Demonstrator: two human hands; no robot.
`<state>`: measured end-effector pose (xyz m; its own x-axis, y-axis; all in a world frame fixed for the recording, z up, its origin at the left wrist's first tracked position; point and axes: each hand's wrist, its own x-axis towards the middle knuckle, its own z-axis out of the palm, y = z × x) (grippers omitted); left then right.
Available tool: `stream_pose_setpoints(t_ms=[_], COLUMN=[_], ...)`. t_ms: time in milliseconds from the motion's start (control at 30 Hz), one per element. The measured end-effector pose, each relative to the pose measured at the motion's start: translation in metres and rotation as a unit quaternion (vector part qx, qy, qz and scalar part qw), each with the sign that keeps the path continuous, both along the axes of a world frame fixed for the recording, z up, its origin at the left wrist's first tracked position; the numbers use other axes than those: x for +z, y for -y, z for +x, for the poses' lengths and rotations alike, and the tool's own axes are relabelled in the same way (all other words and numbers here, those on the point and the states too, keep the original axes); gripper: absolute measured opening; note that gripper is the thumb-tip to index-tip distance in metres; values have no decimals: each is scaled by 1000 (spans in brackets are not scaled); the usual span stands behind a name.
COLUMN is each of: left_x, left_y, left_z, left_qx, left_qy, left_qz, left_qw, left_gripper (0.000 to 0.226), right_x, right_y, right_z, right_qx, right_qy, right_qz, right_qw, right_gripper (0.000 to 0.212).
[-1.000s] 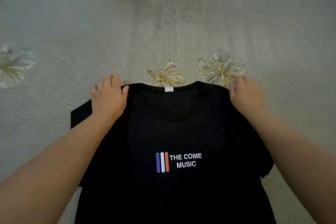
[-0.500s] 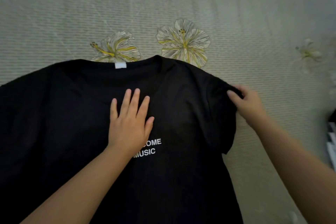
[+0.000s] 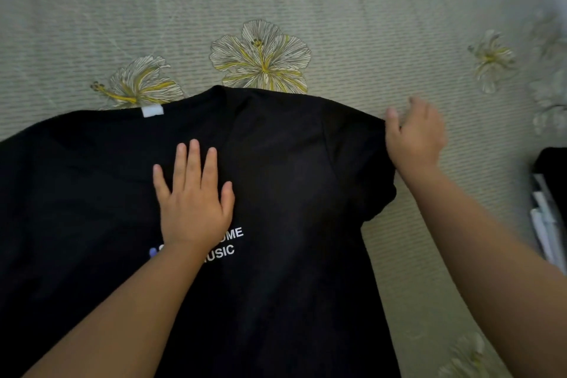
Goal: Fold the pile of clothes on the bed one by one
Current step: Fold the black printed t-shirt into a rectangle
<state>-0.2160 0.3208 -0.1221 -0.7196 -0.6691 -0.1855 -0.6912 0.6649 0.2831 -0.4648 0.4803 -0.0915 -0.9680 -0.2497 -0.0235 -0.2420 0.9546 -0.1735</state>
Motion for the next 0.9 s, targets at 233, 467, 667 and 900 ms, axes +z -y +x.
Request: stream_pose_setpoints(t_ms=[233, 467, 667, 900], left_x=[-1, 3, 4, 5], left_y=[1, 1, 3, 3], left_z=[-1, -2, -2, -4], left_qx=[2, -4, -8, -1], left_qy=[19, 26, 34, 29], left_qz=[-2, -3, 2, 14], left_qw=[1000, 1000, 999, 999], left_gripper=[60, 60, 61, 60], right_x=[-10, -5, 24, 4], right_y=[-41, -19, -21, -49], right_z=[63, 93, 76, 63], right_qx=[-71, -34, -11, -173], right_qy=[146, 70, -34, 87], right_qz=[-125, -211, -280, -77], right_qw=[979, 974, 959, 978], right_gripper=[54, 13, 35, 52])
